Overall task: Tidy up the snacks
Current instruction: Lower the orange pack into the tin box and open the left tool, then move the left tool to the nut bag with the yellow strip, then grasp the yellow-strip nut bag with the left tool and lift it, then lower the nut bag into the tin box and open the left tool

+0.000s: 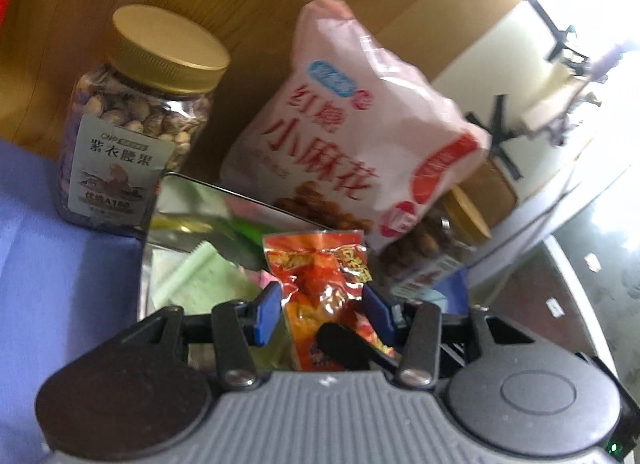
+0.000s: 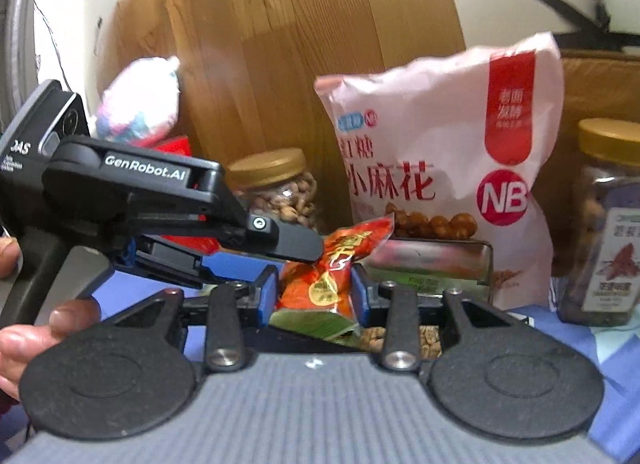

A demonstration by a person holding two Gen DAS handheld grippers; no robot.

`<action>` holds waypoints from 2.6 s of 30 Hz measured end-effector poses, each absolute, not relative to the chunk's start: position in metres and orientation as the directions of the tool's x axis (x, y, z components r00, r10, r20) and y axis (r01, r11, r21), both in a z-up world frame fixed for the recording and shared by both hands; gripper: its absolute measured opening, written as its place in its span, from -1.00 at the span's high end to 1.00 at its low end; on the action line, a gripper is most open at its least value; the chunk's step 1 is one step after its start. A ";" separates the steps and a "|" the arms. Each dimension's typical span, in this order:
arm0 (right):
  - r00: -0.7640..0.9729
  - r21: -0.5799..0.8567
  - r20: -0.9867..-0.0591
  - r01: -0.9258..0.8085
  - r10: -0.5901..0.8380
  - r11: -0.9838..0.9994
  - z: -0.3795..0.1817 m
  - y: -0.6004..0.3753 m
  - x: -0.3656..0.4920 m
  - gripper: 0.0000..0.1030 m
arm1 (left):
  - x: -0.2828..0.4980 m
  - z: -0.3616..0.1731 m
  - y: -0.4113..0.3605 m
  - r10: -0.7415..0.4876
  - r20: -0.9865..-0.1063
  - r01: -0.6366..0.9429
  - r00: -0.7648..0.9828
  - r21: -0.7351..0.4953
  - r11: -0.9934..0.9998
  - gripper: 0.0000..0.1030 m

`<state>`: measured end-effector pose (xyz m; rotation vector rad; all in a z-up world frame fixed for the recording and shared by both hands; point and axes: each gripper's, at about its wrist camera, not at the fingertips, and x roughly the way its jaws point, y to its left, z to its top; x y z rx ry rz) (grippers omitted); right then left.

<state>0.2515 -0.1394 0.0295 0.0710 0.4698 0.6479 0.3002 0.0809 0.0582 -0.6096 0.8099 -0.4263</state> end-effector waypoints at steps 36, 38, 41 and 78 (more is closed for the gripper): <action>0.485 0.338 -0.527 -0.634 0.698 0.696 -0.001 -0.152 0.077 -0.13 | 0.066 0.023 0.158 -0.481 -0.594 0.119 0.644 -0.543 0.831 -0.08; 0.456 0.307 -0.560 -0.660 0.691 0.685 -0.002 -0.139 0.075 -0.15 | 0.062 0.015 0.158 -0.496 -0.595 0.117 0.633 -0.559 0.821 -0.09; 0.424 0.232 -0.610 -0.713 0.670 0.662 -0.002 -0.118 0.072 -0.23 | 0.062 0.005 0.154 -0.535 -0.593 0.122 0.602 -0.593 0.796 -0.09; 0.751 0.063 -0.421 -0.536 0.509 0.842 0.043 -0.165 0.228 0.12 | 0.273 0.067 0.053 -0.596 -0.505 0.319 0.625 -0.531 0.785 0.08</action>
